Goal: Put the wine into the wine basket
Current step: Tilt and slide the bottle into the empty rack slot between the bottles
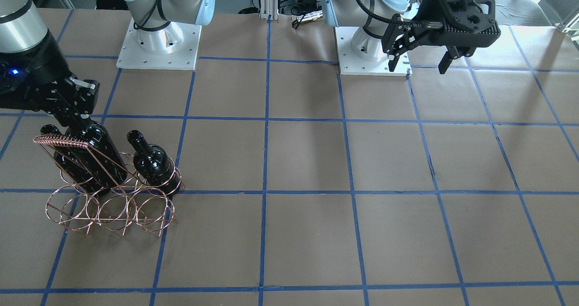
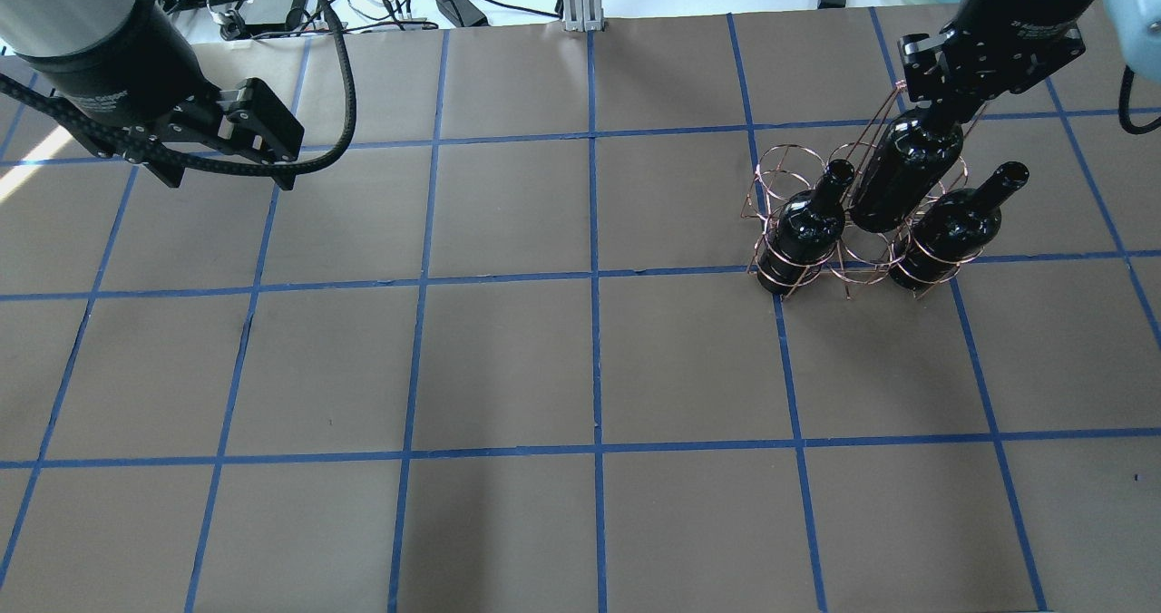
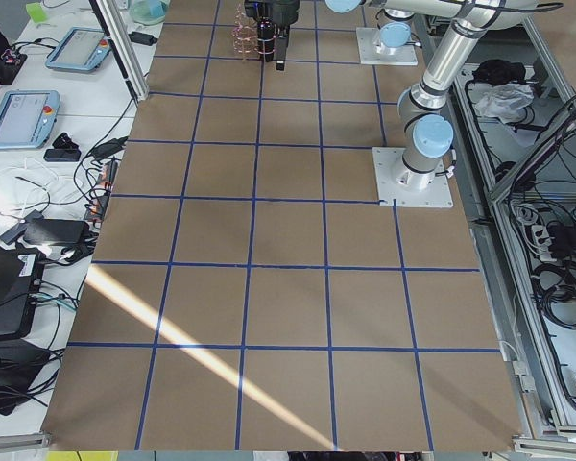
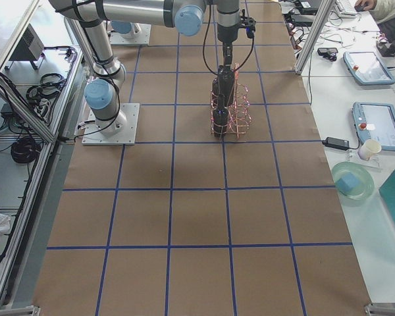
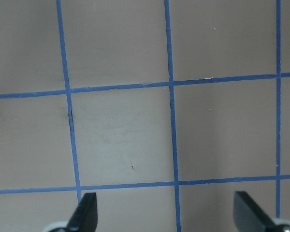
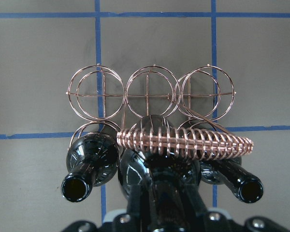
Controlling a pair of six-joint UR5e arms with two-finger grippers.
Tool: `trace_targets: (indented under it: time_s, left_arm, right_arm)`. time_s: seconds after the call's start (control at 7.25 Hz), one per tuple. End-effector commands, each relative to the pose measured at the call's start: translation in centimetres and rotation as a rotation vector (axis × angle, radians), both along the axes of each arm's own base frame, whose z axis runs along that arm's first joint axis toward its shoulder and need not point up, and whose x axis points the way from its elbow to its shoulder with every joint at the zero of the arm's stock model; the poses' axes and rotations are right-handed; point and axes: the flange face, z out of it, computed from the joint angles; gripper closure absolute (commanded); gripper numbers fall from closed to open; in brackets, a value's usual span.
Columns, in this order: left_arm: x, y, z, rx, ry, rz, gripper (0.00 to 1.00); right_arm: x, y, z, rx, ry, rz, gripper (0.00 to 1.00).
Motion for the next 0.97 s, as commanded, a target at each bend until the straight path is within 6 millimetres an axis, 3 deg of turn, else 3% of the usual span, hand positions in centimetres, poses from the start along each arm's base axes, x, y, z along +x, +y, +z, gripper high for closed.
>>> trace_targets:
  time_s: [0.0,0.83]
  left_arm:
    - [0.0,0.0,-0.1,0.001,-0.001,0.0,0.0]
    - [0.0,0.1,-0.3,0.008,0.0,0.012,0.0]
  right_arm:
    - [-0.3,-0.2,-0.8,0.026,0.005,0.024,1.0]
    - [-0.4,-1.1,-2.9,0.061,-0.018,0.096,1.0]
